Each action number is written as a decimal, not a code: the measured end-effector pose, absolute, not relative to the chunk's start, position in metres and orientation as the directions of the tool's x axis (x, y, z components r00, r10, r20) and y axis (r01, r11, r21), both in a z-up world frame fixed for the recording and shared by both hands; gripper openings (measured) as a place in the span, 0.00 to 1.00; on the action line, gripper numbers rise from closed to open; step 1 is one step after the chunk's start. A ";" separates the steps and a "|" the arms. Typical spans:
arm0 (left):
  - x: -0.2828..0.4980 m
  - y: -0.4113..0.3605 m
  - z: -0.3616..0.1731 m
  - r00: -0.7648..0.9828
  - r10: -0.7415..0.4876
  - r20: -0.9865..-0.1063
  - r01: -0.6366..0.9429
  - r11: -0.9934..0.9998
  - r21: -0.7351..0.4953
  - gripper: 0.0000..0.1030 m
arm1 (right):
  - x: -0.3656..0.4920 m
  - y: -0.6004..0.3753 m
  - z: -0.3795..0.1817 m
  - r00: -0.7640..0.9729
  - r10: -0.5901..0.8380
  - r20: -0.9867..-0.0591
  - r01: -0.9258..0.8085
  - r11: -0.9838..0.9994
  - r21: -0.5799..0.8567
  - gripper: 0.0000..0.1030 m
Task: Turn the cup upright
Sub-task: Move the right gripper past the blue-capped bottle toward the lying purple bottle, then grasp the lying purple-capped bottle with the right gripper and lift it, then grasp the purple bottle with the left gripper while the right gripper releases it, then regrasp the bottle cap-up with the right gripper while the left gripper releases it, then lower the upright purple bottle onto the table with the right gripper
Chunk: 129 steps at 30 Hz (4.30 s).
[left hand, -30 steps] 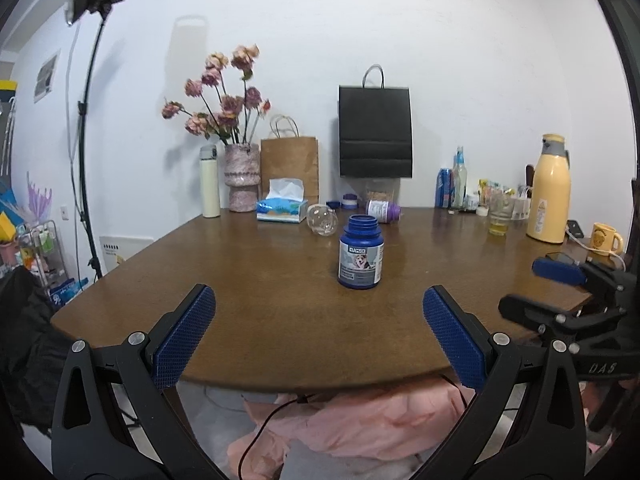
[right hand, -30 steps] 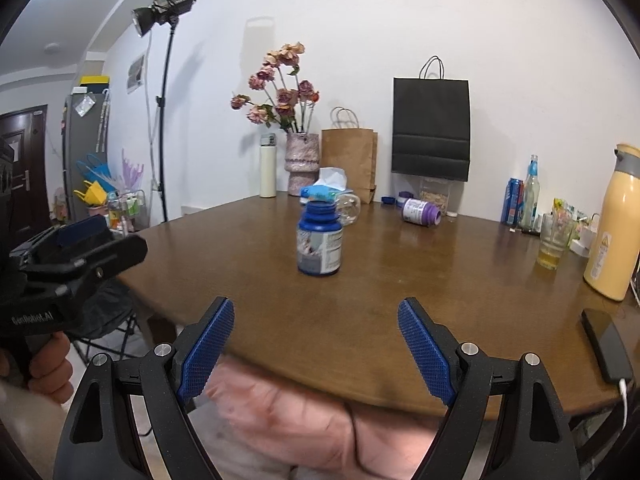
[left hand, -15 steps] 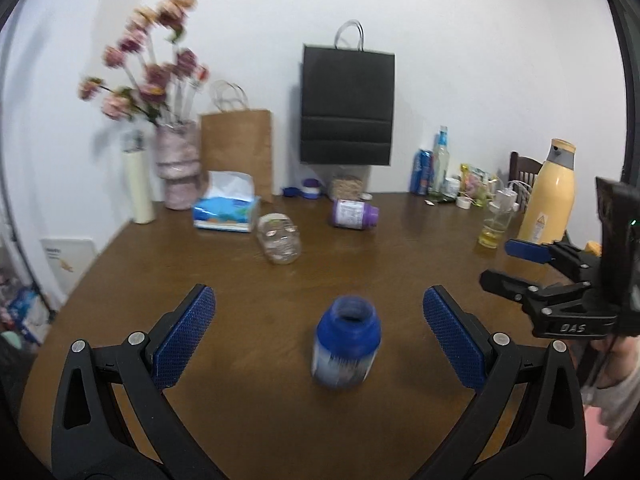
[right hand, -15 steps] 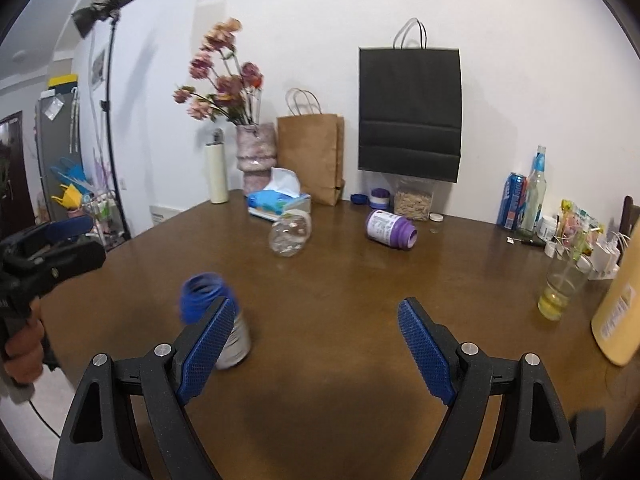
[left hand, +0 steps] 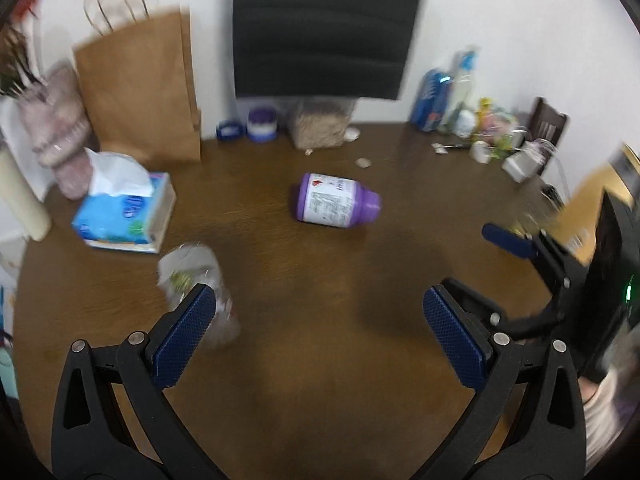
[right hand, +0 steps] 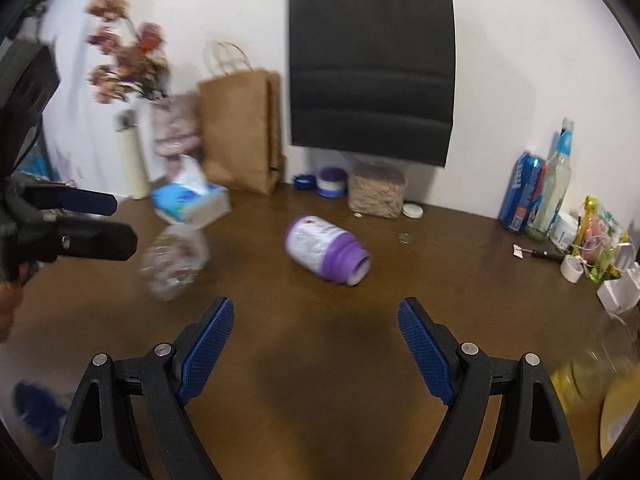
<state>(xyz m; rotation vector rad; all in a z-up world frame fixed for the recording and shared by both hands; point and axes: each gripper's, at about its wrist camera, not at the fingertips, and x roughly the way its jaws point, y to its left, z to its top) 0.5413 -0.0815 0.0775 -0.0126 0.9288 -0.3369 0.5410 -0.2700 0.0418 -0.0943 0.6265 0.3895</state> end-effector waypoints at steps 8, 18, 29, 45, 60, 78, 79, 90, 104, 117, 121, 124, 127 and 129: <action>0.646 -0.096 0.042 0.423 -0.342 -0.839 0.272 0.931 -0.242 1.00 | 0.645 -0.253 0.009 0.630 0.405 -0.663 -0.462 0.881 0.100 0.86; 0.667 -0.082 0.014 0.381 -0.366 -0.849 0.167 0.931 -0.326 0.98 | 0.678 -0.224 -0.021 0.533 0.505 -0.679 -0.550 0.816 0.176 0.65; 0.608 -0.078 0.021 0.362 -0.309 -0.880 0.259 0.940 -0.223 0.80 | 0.571 -0.195 -0.017 0.403 0.609 -0.683 -0.694 0.690 0.206 0.65; 0.573 -0.061 -0.003 0.365 -0.238 -0.900 0.263 0.954 -0.145 0.65 | 0.532 -0.212 -0.015 0.507 0.597 -0.622 -0.652 0.737 0.176 0.77; 0.540 -0.116 -0.003 0.258 -0.327 -0.909 0.449 0.874 -0.187 0.83 | 0.556 -0.252 -0.017 0.561 0.530 -0.636 -0.521 0.823 0.226 0.77; 0.517 -0.128 0.033 0.481 -0.139 -0.866 0.394 0.916 0.072 0.58 | 0.549 -0.289 0.015 0.611 0.617 -0.496 -0.481 0.787 0.386 0.77; 0.510 -0.124 0.045 0.519 -0.145 -0.843 0.384 0.920 0.078 0.58 | 0.545 -0.294 0.026 0.597 0.672 -0.438 -0.504 0.739 0.447 0.77; 0.401 -0.115 0.114 0.747 -0.353 -0.564 0.474 0.877 0.078 0.58 | 0.517 -0.258 0.082 0.235 0.969 -0.078 -0.575 0.203 0.792 0.87; 0.375 -0.082 0.087 0.802 -0.424 -0.421 0.450 0.892 -0.040 0.75 | 0.432 -0.204 0.127 0.488 0.799 -0.351 -0.699 0.599 0.391 0.65; 0.300 -0.040 0.068 0.856 -0.379 -0.352 0.392 0.919 -0.037 1.00 | 0.391 -0.184 0.094 0.462 0.773 -0.435 -0.714 0.615 0.335 0.65; 0.310 -0.045 0.036 0.852 -0.319 -0.416 0.366 0.930 0.036 1.00 | 0.377 -0.158 0.081 0.495 0.701 -0.512 -0.729 0.656 0.194 0.65; 0.308 -0.049 0.036 0.867 -0.303 -0.397 0.346 0.937 0.041 1.00 | 0.373 -0.150 0.077 0.538 0.661 -0.523 -0.713 0.688 0.136 0.65; 0.298 -0.054 0.039 0.874 -0.301 -0.380 0.348 0.936 0.057 1.00 | 0.367 -0.157 0.078 0.553 0.655 -0.516 -0.705 0.698 0.130 0.65; 0.289 -0.058 0.039 0.879 -0.293 -0.376 0.346 0.935 0.078 1.00 | 0.360 -0.160 0.079 0.554 0.653 -0.516 -0.703 0.699 0.130 0.65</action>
